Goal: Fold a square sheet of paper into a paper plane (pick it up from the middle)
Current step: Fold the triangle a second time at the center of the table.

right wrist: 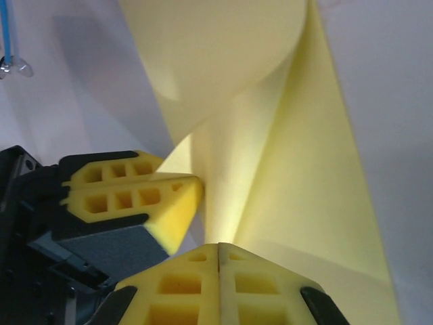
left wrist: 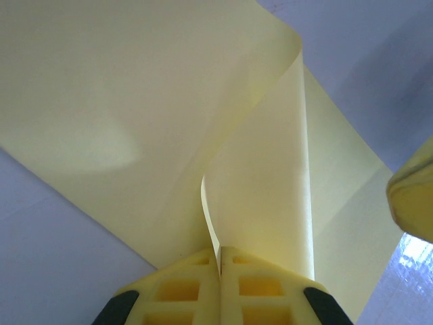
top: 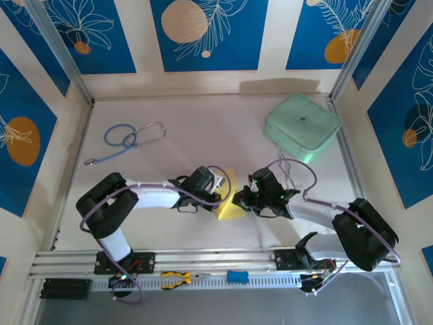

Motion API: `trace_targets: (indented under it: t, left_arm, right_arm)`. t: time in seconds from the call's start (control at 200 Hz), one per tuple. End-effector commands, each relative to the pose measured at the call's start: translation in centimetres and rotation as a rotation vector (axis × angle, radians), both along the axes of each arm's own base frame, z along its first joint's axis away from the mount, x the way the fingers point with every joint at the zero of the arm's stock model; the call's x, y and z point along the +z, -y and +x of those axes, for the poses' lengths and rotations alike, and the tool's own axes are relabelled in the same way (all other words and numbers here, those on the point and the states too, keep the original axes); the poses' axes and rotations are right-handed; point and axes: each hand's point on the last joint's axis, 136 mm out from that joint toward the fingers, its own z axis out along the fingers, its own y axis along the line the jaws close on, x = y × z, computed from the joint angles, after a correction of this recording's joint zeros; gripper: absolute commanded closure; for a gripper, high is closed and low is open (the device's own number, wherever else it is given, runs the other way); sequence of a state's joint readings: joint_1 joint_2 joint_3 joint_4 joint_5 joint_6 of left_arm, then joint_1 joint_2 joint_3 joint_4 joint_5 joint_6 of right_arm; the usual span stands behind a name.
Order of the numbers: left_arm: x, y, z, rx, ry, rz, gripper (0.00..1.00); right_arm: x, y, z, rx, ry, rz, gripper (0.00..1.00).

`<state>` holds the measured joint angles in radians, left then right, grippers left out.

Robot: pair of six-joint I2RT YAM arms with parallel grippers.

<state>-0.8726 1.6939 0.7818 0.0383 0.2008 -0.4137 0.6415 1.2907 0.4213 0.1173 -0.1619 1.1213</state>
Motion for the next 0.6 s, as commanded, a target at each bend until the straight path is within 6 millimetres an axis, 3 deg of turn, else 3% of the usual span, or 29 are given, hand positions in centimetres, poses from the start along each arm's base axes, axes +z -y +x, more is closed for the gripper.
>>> trace_targets:
  t: [0.0, 0.3, 0.595]
  left_arm:
    - [-0.7, -0.8, 0.0, 0.017, -0.025, 0.032, 1.0]
    - [-0.7, -0.8, 0.0, 0.016, -0.024, 0.036, 1.0]
    - [-0.7, -0.8, -0.1, 0.013, -0.027, 0.037, 1.0]
  right_arm:
    - [1.1, -1.9, 0.8, 0.035, 0.016, 0.067, 1.0]
    - [0.5, -3.9, 1.4, 0.066, -0.004, 0.098, 1.0]
    - [-1.2, -3.3, 1.2, 0.045, -0.037, 0.079, 1.0]
